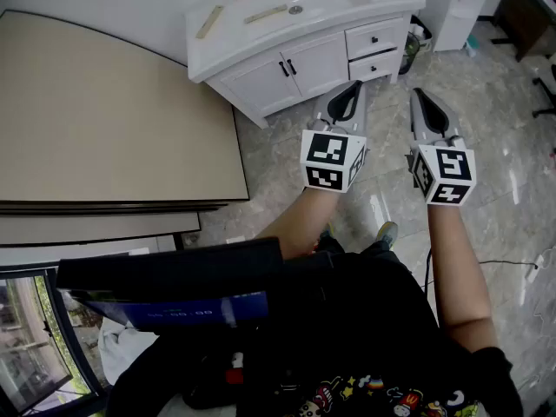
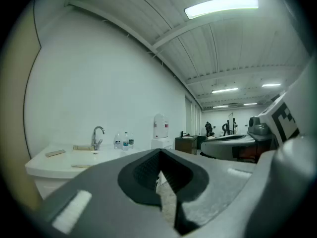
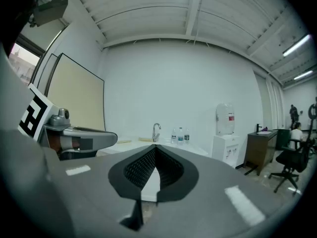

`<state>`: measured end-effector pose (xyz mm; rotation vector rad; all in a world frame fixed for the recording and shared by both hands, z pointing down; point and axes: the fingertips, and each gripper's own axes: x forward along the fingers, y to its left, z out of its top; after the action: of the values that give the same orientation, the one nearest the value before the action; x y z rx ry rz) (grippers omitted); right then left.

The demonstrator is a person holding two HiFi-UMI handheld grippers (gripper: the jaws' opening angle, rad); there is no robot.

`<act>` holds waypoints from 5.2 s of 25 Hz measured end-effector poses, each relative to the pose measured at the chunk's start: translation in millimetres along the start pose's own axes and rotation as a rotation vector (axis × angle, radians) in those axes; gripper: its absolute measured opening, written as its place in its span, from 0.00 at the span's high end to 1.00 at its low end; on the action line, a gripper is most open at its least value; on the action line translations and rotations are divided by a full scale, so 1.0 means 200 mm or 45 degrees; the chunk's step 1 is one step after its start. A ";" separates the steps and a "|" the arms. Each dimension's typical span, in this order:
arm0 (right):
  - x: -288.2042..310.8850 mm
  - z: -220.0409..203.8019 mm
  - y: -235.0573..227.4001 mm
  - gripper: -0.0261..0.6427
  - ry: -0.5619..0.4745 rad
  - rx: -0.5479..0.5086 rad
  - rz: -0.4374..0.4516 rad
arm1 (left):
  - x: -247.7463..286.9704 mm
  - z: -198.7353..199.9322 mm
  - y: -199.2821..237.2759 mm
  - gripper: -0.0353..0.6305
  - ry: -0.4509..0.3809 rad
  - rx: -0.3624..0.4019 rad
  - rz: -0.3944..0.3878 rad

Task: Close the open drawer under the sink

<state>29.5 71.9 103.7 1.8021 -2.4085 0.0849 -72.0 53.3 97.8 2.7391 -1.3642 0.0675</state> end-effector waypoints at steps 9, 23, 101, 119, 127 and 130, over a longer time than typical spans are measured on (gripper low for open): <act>0.00 0.01 -0.12 0.93 -0.035 0.011 -0.002 | 0.11 -0.01 -0.03 0.95 0.019 -0.013 0.008; 0.36 -0.19 -0.42 0.93 0.030 0.002 0.063 | 0.56 -0.16 0.02 0.95 0.084 0.010 -0.025; 2.43 -2.37 -1.04 0.75 0.007 -0.034 0.054 | 2.11 -2.32 0.80 0.95 -0.018 -0.010 -0.043; 2.20 -2.41 -1.06 0.74 -0.014 0.003 0.051 | 2.03 -2.30 0.62 0.95 -0.043 -0.006 -0.096; 2.03 -2.25 -1.04 0.78 -0.070 -0.011 -0.040 | 1.99 -2.18 0.56 0.95 -0.023 -0.015 -0.122; 1.92 -2.01 -1.05 0.86 -0.051 0.026 -0.062 | 1.96 -1.93 0.56 0.95 0.004 -0.024 -0.099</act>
<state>152.4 -303.0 547.9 1.8880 -2.3969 0.0695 74.1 -289.5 517.2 2.7719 -1.2489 0.0536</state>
